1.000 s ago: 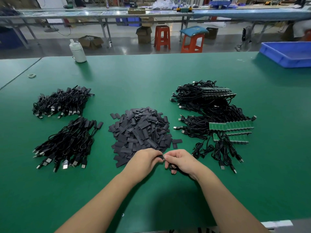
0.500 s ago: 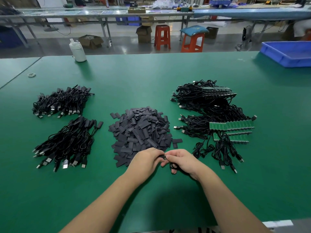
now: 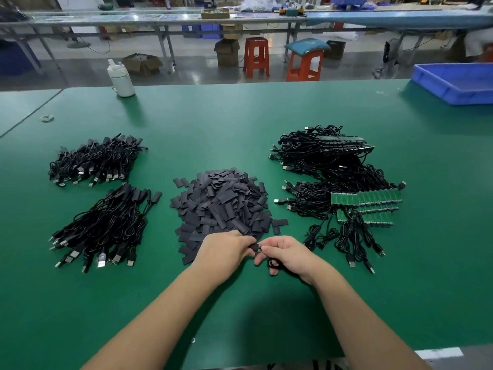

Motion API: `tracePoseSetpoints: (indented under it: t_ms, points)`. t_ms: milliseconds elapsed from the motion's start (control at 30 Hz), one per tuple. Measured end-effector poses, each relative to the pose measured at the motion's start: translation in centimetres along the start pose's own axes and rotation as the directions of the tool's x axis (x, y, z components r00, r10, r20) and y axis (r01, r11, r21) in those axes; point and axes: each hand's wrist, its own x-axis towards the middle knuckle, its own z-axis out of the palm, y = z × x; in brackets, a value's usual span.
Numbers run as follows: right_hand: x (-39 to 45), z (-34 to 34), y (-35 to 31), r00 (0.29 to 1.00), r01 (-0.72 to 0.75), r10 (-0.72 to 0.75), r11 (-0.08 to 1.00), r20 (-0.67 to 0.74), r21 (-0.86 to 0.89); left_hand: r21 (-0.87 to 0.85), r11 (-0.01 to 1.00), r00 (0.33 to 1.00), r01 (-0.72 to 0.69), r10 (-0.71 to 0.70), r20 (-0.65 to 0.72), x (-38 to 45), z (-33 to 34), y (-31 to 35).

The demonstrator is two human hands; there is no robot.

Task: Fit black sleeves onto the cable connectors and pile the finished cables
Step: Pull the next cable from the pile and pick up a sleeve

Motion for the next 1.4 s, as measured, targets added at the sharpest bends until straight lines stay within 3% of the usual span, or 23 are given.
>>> tracePoseSetpoints:
  t_ms: [200, 333, 767, 1133, 1400]
  points:
    - [-0.1, 0.1, -0.1, 1.0, 0.0, 0.0, 1.0, -0.002, 0.01, -0.054, 0.993, 0.995, -0.102, 0.103, 0.003, 0.5, 0.2, 0.1]
    - [0.0, 0.1, -0.1, 1.0, -0.004, 0.004, 1.0, 0.002, 0.02, -0.133, 0.988, 0.996, -0.083, 0.086, 0.017, 0.4, 0.7, 0.3]
    - [0.0, 0.2, -0.3, 1.0, -0.011, 0.011, 1.0, -0.017, 0.014, -0.4, 0.916, 0.992, -0.041, -0.009, -0.122, -0.4, 0.5, 1.4]
    - [-0.1, 0.3, -0.3, 1.0, 0.0, 0.0, 1.0, -0.011, -0.018, -0.238, 0.97, 0.999, -0.039, 0.039, -0.007, 0.2, 1.3, 1.5]
    - [-0.3, 0.6, -0.5, 1.0, 0.001, -0.001, 1.0, -0.028, -0.001, 0.077, 0.993, 0.988, -0.087, 0.075, 0.137, 0.4, 0.8, 2.4]
